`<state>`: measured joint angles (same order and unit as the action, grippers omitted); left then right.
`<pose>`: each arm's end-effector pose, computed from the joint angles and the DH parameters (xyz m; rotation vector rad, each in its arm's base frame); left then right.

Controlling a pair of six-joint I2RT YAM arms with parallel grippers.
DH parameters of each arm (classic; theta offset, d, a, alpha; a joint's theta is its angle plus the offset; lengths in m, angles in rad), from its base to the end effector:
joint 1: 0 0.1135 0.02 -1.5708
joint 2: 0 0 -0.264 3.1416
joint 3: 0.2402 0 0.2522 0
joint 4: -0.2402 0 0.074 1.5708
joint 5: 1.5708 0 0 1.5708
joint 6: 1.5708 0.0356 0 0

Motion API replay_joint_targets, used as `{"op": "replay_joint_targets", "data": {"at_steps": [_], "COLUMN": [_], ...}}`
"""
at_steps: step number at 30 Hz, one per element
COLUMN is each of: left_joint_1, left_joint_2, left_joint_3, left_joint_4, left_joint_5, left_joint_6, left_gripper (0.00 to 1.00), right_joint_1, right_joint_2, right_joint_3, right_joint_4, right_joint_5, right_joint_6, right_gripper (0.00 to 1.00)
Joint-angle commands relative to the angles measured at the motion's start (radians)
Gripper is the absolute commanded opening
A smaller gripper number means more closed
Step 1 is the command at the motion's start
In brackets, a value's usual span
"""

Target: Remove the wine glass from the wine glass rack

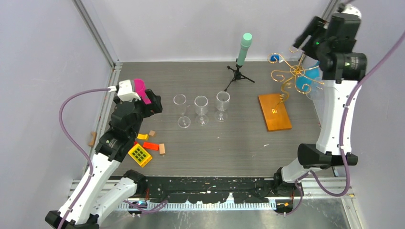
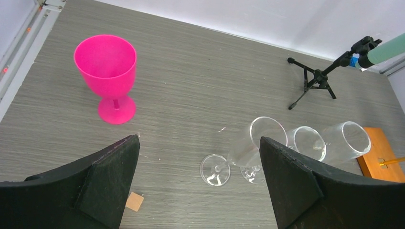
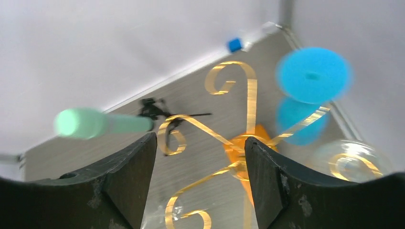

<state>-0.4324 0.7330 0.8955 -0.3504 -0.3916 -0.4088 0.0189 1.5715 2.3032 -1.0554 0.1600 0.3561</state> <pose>0.1517 -0.0551 0.3690 -0.2634 1.7321 -0.2713 0.2659 -0.0006 0.5511 0.4242 1.8434 0.1044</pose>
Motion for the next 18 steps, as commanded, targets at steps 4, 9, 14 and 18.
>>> {"op": "replay_joint_targets", "data": {"at_steps": [4,9,14,18], "left_joint_1": [-0.002,-0.003,-0.003,-0.003], "left_joint_2": [0.011,0.036,0.046,0.036], "left_joint_3": [0.046,0.071,0.085,0.073], "left_joint_4": [0.019,0.005,-0.009,0.001], "left_joint_5": [0.025,0.052,0.076,0.086], "left_joint_6": [0.021,0.024,0.021,0.016], "left_gripper": [1.0,1.0,1.0,1.0], "right_joint_1": [-0.364,-0.48,-0.538,-0.556], "right_joint_2": [-0.127,-0.202,-0.255,-0.267], "right_joint_3": [-0.164,-0.272,-0.349,-0.396], "right_joint_4": [-0.018,-0.01,0.003,0.012], "right_joint_5": [-0.137,-0.096,-0.116,-0.144], "right_joint_6": [0.098,0.133,0.136,0.145], "right_gripper": [0.74,0.75,0.75,0.76]}}
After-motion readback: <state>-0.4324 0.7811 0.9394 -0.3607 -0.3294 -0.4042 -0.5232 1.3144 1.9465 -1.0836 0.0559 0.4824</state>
